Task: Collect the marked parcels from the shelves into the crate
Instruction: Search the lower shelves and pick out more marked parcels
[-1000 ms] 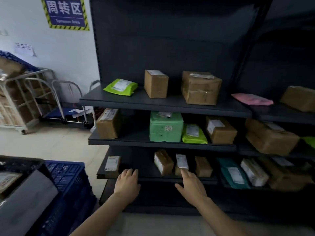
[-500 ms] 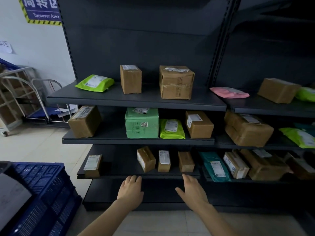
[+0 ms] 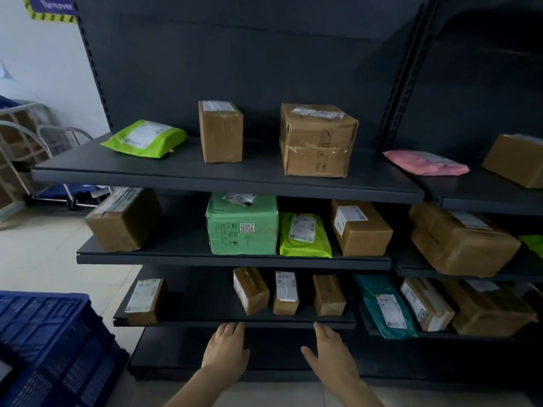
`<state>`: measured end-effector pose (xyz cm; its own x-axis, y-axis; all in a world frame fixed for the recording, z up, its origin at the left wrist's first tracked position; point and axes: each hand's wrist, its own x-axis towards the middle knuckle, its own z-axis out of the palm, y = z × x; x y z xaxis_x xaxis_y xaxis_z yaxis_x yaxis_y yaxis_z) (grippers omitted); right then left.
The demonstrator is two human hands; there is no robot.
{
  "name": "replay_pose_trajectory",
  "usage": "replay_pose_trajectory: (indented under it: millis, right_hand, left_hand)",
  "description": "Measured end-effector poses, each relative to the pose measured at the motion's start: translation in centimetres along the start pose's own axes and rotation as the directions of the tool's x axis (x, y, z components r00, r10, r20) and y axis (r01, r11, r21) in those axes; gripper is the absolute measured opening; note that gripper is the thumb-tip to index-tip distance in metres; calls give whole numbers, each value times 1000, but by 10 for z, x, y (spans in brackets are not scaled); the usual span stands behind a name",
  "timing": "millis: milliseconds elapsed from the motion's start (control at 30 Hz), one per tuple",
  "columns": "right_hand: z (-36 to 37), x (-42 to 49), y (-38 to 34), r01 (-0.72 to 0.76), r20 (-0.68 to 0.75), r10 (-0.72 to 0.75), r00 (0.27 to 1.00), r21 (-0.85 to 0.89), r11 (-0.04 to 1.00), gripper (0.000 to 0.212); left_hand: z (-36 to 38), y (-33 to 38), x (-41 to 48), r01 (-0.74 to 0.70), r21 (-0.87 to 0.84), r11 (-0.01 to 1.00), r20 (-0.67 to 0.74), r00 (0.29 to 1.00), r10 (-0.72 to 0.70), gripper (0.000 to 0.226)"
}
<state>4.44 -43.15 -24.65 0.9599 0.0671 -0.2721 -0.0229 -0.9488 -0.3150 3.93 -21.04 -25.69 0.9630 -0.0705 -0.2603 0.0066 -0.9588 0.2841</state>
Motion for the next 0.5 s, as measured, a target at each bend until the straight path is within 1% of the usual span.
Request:
replay_pose_trajectory:
  millis: [167, 300, 500]
  right_hand:
    - [26, 36, 7, 1, -5, -1, 1000, 1, 1000, 65]
    - [48, 70, 16, -10, 34, 9, 999, 42, 999, 65]
    - [103, 130, 34, 29, 17, -30, 999, 61, 998, 64]
  left_hand:
    - [18, -8, 43, 34, -15, 999, -30, 999, -34, 59]
    - [40, -16, 73, 64, -31, 997, -22, 998, -64, 55]
    - [99, -30, 119, 126, -107, 986, -52, 990, -132, 58]
